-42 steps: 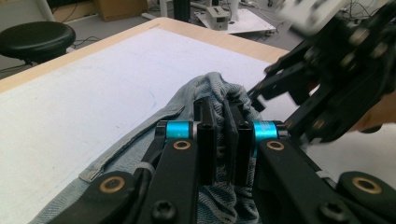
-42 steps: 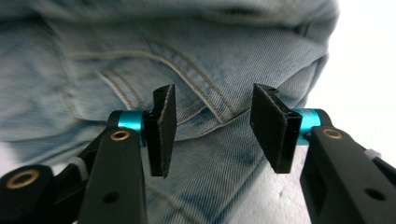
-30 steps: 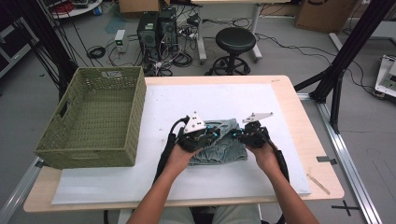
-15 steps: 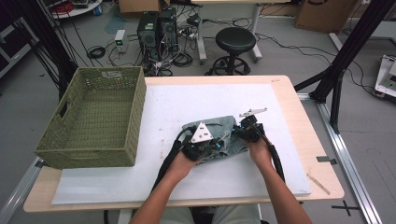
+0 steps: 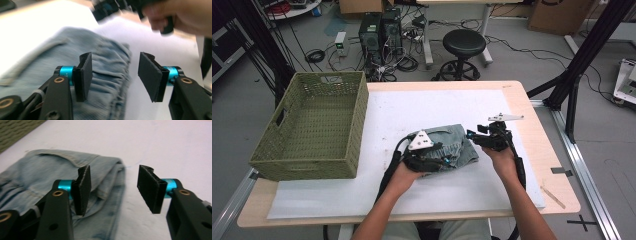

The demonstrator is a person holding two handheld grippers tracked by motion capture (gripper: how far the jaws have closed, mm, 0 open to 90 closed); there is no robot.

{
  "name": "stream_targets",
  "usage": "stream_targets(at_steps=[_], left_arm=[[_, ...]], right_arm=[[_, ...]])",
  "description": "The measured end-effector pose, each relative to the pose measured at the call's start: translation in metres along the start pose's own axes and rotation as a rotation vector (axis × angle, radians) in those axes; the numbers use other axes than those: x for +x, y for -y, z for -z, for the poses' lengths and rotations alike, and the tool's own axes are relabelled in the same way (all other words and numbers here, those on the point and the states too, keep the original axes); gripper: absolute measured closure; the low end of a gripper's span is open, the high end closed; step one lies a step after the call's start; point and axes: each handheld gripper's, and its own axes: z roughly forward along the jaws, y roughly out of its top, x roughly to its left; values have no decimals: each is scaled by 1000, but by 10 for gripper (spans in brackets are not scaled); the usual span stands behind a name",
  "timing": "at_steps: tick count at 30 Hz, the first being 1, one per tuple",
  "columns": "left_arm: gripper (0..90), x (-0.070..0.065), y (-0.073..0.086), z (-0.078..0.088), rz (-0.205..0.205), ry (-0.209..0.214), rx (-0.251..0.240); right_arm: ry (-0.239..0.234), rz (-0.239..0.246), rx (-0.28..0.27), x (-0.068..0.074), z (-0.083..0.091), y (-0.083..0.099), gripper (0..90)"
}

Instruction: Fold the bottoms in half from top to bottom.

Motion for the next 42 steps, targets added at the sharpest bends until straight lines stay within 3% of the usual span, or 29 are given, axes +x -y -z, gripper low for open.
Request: stream_targets(at_steps=[2,4,7,9,12,14,16,18,20,21,24,29,32,35,37,39,40,42], left_arm=[[449,8,0,11,19,-59,-34],[449,16,2,20,45,-124,-68],[450,27,6,24,81,-217,-57],[451,32,10,21,102,-251,-25],[448,39,18,14,152,-311,24],[429,43,24,9,186,-308,66],[437,43,28,7,181,-305,80],[496,43,30,6,177,-300,103],[534,42,32,6,183,-295,115],[537,42,32,6,188,-296,114],[540,40,31,8,186,-302,100],[527,39,30,14,182,-304,60],[527,37,27,18,165,-309,13],[525,34,25,20,143,-309,-32],[520,34,24,21,137,-313,-39],[508,35,25,20,145,-313,-33],[505,35,26,20,149,-313,-29],[500,35,27,19,154,-310,-21]], right_arm=[[-21,5,-1,1,-2,0,412],[-64,-21,-28,2,-3,-1,401],[-96,36,-34,12,-6,-4,394],[-80,92,30,20,-14,-4,390],[-42,134,140,22,-29,1,376],[-17,119,215,19,-40,5,362],[-47,68,246,12,-46,7,392],[-86,82,259,11,-48,8,527],[-86,104,261,12,-50,8,632],[-80,117,255,13,-50,8,715],[-55,172,238,21,-49,7,794],[-121,103,163,13,-36,1,811],[-110,124,120,15,-32,-3,813],[-125,110,62,17,-27,-9,813],[-75,144,56,18,-27,-12,811],[33,217,82,19,-32,-11,809],[57,230,105,16,-36,-9,805],[59,212,136,11,-44,-5,792]])
